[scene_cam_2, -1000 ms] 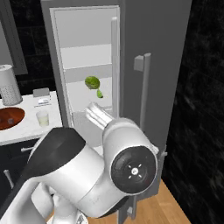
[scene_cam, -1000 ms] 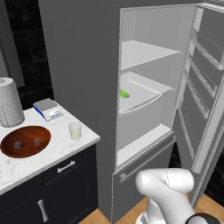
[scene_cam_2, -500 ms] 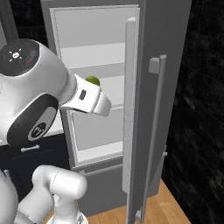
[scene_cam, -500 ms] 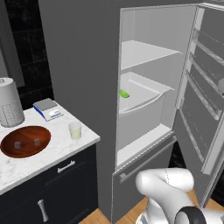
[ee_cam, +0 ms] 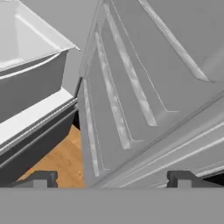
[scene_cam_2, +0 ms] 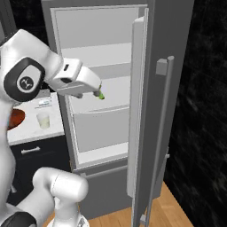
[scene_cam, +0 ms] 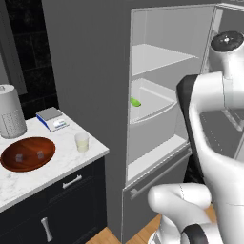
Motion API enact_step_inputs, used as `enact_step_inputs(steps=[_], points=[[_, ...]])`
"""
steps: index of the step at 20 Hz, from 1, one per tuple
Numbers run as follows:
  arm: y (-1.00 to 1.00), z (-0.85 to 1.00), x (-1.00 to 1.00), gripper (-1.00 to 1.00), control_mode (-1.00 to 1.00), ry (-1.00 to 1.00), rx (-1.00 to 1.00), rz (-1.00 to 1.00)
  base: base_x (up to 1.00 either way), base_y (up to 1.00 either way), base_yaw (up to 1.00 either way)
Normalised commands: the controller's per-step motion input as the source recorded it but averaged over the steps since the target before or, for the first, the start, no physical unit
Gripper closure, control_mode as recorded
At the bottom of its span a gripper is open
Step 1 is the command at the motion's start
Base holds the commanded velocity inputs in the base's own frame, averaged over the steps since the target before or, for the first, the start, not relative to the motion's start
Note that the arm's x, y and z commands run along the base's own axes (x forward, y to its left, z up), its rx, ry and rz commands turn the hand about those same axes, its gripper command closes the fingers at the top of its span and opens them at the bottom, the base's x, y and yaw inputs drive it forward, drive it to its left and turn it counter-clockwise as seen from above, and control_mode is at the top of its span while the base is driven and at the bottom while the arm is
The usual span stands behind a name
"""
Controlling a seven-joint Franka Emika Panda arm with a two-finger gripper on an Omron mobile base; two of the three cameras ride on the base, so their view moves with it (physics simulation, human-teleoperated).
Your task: Grab a lemon wedge from the fridge and one ice cube from the ice bowl, and put them in the glass of lemonade.
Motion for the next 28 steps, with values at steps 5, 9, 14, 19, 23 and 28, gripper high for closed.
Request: enact_step_inputs(steps=[5,9,14,19,23,28], points=[[-0.79,-0.25,0.77,-1.00,-1.00,0.15,-0.05,-0.13,0.00,0.00,0.00],[-0.21,-0.26,0.34,-1.00,-1.00,0.04,-0.09,-0.04,0.00,0.00,0.00],[0.00,-0.26,0.19,-1.00,-1.00,-0.01,-0.23,0.00,0.00,0.00,0.00],[-0.15,-0.08,0.56,-1.00,-1.00,0.08,-0.23,-0.01,0.00,0.00,0.00],[-0.35,0.00,0.62,-1.00,-1.00,0.20,-0.19,-0.02,0.00,0.00,0.00],[-0.34,-0.02,0.43,-1.00,-1.00,0.22,-0.16,-0.03,0.00,0.00,0.00]])
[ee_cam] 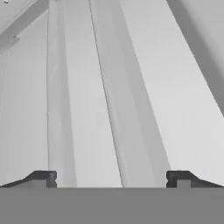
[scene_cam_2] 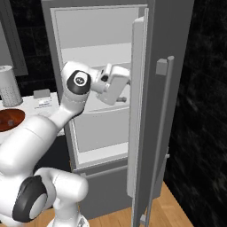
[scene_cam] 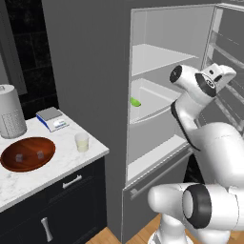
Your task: Grab a lemon wedge from the fridge and one ice cube from the ice bowl, and put them in the glass of lemonade.
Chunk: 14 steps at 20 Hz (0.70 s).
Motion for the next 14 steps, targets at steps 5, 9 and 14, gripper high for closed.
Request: enact_step_inputs(steps=[5,9,14], points=[[-0.31,-0.19,0.26,-1.00,-1.00,0.17,-0.14,-0.03,0.00,0.00,0.00],[-0.19,-0.12,0.24,-1.00,-1.00,0.14,-0.07,0.00,0.00,0.00,0.00],[-0.06,-0.31,0.28,-1.00,-1.00,0.11,0.00,0.00,0.00,0.00,0.00]])
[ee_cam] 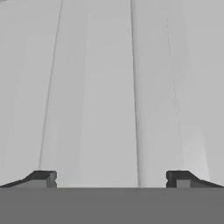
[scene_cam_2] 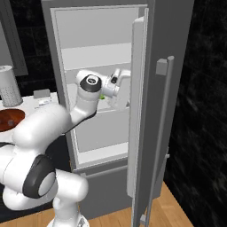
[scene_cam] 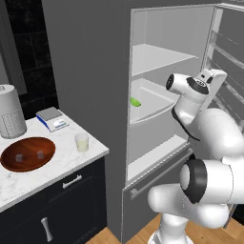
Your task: Grab a lemon wedge from the fridge and one ice cube from the ice bowl, and put them in the glass of lemonade.
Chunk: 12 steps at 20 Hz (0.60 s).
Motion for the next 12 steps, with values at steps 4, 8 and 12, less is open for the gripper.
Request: enact_step_inputs(steps=[4,8,12], points=[[-0.13,-0.27,0.25,-1.00,-1.00,0.08,0.00,0.00,0.00,0.00,0.00],[-0.38,-0.24,0.22,-1.00,-1.00,0.03,0.00,0.00,0.00,0.00,0.00],[-0.68,-0.29,0.15,-1.00,-1.00,0.03,0.00,0.00,0.00,0.00,0.00]])
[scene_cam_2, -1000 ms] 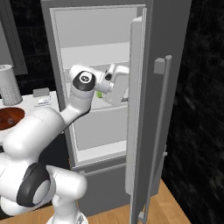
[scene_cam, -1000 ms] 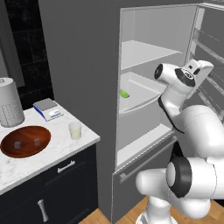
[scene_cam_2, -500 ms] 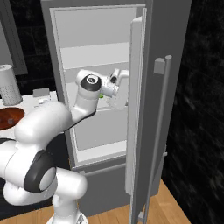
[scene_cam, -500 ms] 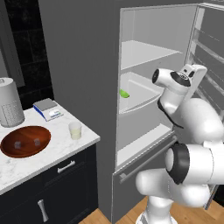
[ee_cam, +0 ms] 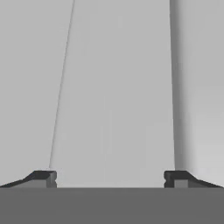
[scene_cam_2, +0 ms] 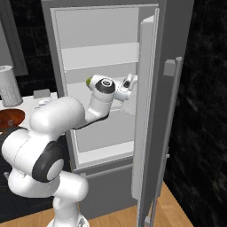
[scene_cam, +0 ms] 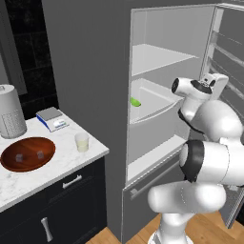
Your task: Grab a lemon wedge from the fridge and one ice cube from the ice bowl, and put them in the glass of lemonade.
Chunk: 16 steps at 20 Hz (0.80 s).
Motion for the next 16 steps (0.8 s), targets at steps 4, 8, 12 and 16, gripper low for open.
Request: enact_step_inputs(steps=[4,8,12,16], points=[[-0.79,-0.30,0.13,-1.00,-1.00,0.04,0.00,0.00,0.00,0.00,0.00],[-0.85,-0.19,0.14,-1.00,-1.00,0.04,0.00,0.00,0.00,0.00,0.00],[-0.83,-0.01,0.13,-1.00,-1.00,0.02,0.00,0.00,0.00,0.00,0.00],[-0.73,0.00,0.05,-1.00,-1.00,0.00,0.00,0.00,0.00,0.00,0.00]])
